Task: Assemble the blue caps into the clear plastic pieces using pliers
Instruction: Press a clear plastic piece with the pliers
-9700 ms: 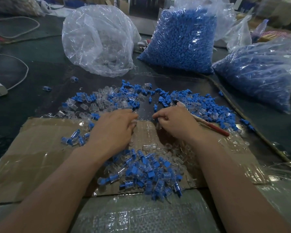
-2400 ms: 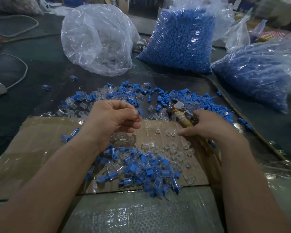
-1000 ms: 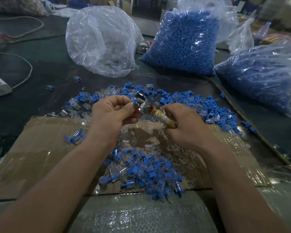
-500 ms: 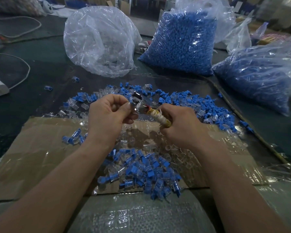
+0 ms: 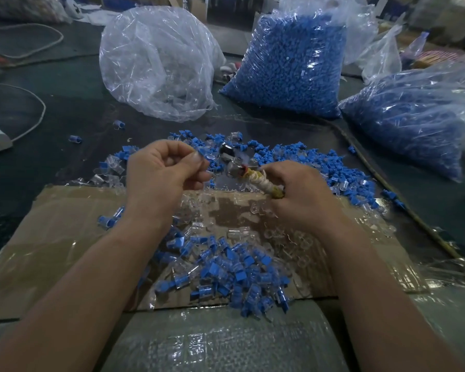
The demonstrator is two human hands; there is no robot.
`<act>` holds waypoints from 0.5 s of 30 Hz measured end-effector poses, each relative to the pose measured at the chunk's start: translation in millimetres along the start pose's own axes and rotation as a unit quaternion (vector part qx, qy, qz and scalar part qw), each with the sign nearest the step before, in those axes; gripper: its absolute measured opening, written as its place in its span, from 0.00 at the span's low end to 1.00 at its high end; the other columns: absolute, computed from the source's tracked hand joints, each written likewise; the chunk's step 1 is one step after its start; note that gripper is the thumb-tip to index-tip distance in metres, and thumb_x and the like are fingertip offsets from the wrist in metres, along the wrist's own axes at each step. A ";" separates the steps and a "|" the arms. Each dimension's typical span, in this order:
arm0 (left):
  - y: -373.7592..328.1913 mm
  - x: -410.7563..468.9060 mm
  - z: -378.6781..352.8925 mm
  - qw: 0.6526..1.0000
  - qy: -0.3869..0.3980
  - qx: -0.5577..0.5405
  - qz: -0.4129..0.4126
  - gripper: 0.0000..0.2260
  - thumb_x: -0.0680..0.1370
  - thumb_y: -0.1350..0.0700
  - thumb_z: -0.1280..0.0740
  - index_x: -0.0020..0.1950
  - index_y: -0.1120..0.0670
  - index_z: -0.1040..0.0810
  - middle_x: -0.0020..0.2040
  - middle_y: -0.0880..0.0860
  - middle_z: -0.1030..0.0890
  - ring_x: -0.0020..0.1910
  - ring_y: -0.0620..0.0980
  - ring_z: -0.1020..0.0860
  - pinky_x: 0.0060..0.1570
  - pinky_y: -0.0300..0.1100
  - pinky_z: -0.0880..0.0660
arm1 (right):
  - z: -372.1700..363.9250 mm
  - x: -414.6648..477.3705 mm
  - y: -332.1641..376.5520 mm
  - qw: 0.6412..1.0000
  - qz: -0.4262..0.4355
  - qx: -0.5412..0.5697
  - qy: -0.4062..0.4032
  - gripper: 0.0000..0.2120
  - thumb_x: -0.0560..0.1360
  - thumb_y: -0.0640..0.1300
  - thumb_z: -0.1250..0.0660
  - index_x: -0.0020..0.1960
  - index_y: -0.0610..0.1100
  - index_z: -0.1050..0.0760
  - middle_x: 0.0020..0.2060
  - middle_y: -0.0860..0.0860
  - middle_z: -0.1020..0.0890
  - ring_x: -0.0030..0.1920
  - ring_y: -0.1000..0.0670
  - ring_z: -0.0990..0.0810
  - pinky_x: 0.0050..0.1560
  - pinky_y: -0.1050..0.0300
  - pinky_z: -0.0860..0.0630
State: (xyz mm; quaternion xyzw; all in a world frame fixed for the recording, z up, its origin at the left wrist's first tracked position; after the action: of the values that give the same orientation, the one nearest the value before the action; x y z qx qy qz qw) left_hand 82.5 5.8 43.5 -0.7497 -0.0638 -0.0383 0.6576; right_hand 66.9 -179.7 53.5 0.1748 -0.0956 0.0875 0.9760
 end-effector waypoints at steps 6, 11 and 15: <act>-0.8 -7.4 -15.8 0.987 0.143 0.047 0.055 0.05 0.66 0.59 0.31 0.40 0.57 0.23 0.32 0.53 0.17 0.26 0.46 0.21 0.23 0.33 0.28 | 7.8 0.5 -32.5 0.994 -0.102 0.005 -0.038 0.15 0.68 0.47 0.28 0.53 0.44 0.24 0.41 0.52 0.25 0.43 0.51 0.27 0.41 0.59 0.34; 6.3 -30.5 -45.9 0.931 0.332 0.137 0.068 0.05 0.62 0.54 0.30 0.34 0.53 0.18 0.31 0.50 0.18 0.28 0.42 0.22 0.29 0.31 0.26 | 3.2 -0.6 -54.8 0.983 -0.181 -0.013 -0.026 0.17 0.65 0.56 0.27 0.46 0.47 0.25 0.41 0.52 0.23 0.41 0.52 0.26 0.41 0.57 0.32; 8.8 -38.0 -54.8 0.908 0.388 0.146 0.063 0.06 0.61 0.53 0.29 0.35 0.53 0.18 0.32 0.50 0.18 0.30 0.42 0.21 0.32 0.32 0.25 | 0.4 -2.5 -69.1 0.975 -0.221 -0.034 -0.006 0.19 0.64 0.58 0.27 0.47 0.48 0.27 0.45 0.51 0.22 0.41 0.53 0.28 0.40 0.57 0.35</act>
State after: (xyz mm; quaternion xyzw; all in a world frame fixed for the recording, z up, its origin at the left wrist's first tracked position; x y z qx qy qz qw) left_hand 47.6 -51.4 36.7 -0.5737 0.2382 -0.2748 0.7339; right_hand 78.6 -244.1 30.9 0.1592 -0.0636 -0.1346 0.9760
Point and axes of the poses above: each hand's wrist, its own x-axis towards the middle knuckle, its own z-axis out of the back of the hand, y = z × x, the point moved 7 cm from there along x, towards the middle knuckle
